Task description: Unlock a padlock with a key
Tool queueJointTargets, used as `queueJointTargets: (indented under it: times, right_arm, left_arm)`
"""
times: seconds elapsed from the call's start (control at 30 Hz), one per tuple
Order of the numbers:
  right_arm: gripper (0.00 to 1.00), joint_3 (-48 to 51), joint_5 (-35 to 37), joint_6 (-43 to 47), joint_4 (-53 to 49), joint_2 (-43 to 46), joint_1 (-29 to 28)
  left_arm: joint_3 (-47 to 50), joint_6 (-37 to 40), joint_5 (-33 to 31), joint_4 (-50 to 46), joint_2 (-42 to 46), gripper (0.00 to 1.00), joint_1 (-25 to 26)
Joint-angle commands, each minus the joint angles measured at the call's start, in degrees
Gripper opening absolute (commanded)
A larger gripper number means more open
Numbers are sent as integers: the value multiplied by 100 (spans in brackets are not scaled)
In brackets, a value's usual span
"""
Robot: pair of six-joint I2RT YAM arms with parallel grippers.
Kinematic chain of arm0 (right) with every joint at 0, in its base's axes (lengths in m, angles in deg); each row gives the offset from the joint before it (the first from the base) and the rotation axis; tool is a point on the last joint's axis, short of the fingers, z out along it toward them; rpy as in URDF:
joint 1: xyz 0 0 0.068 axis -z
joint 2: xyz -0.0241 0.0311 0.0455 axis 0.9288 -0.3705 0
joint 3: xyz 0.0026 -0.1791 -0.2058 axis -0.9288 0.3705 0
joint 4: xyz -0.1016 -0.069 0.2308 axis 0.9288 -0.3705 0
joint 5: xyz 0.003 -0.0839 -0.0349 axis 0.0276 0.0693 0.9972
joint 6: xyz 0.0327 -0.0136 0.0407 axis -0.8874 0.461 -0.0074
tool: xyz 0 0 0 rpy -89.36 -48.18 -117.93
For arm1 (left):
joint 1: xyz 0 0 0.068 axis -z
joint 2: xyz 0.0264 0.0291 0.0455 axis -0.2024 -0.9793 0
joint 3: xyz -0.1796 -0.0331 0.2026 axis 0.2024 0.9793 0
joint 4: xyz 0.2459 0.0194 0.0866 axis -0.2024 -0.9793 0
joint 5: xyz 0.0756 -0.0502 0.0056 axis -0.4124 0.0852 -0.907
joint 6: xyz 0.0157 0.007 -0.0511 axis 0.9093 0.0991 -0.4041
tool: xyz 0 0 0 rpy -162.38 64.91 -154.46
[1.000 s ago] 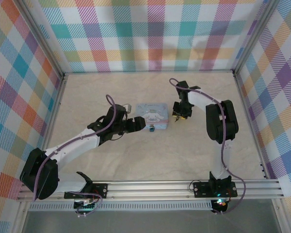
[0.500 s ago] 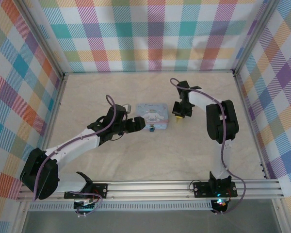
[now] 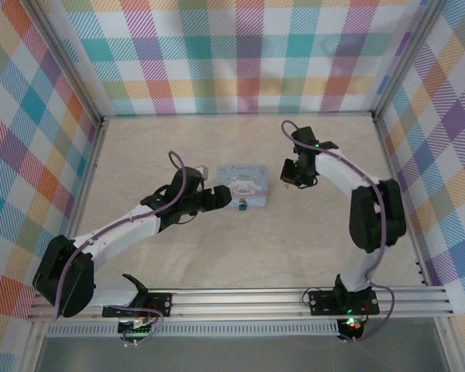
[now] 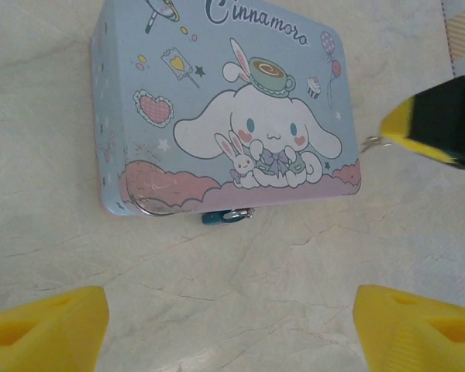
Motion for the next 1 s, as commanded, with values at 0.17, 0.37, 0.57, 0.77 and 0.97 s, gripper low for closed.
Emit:
queueJointTargets:
  times: [0.17,0.37,0.57,0.77,0.97]
  right_arm:
    - [0,129,-1312,378,324,1397,27]
    - [0,-148,-2506,516,206,1999,18]
    - [0,-269,-4073,269,377,2273,12]
    - [0,-309,-4845,-94,562,2399,-102]
    - [0,-251,-5207,-418,781,2399,-192]
  left_arm:
    - [-626,132,513,341,133,83,-119]
    - [-943,348,1421,1022,214,85,-278]
    - [-1180,546,2550,1891,195,86,-316]
    - [-1281,484,3481,2619,93,84,-292]
    - [-1615,650,4057,2536,-147,71,-60]
